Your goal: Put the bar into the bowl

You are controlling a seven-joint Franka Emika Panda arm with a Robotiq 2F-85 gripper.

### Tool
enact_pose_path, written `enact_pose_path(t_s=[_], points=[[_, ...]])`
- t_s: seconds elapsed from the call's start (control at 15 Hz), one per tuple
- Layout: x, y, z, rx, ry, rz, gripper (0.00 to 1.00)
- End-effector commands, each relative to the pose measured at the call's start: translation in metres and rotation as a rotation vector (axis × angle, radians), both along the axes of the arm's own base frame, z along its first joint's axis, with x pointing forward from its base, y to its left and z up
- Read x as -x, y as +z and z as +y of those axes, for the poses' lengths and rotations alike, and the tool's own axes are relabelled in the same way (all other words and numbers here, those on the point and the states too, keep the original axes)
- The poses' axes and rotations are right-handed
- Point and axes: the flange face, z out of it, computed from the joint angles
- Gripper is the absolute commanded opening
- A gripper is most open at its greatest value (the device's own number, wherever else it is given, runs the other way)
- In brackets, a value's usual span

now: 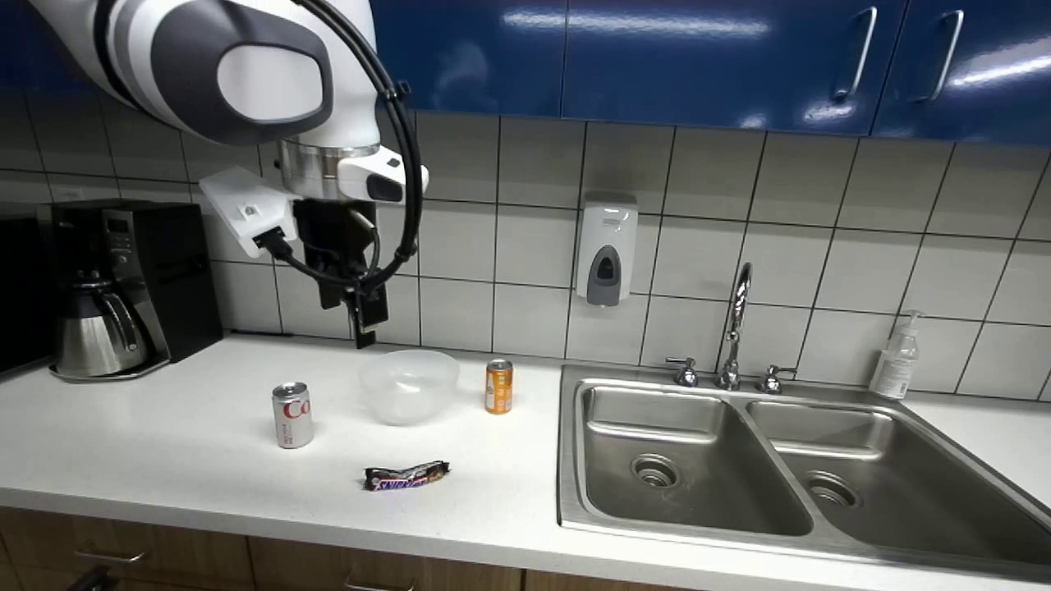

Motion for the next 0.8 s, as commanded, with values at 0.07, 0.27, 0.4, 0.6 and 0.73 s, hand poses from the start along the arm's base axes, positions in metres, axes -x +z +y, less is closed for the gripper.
enact_pose_path(t_s=[0.07,0.27,0.4,0.6,0.73], points=[[-0.012,-0.029,-0.008,-0.017,-0.130,-0.010,1.00],[-0.016,-0.047,-0.011,-0.032,-0.178,-0.005,1.00],[-0.019,-0.058,-0.016,-0.044,-0.208,0.001,1.00],[-0.024,-0.075,-0.022,-0.054,-0.244,0.025,1.00],[-0.029,-0.086,-0.027,-0.052,-0.271,0.027,1.00]])
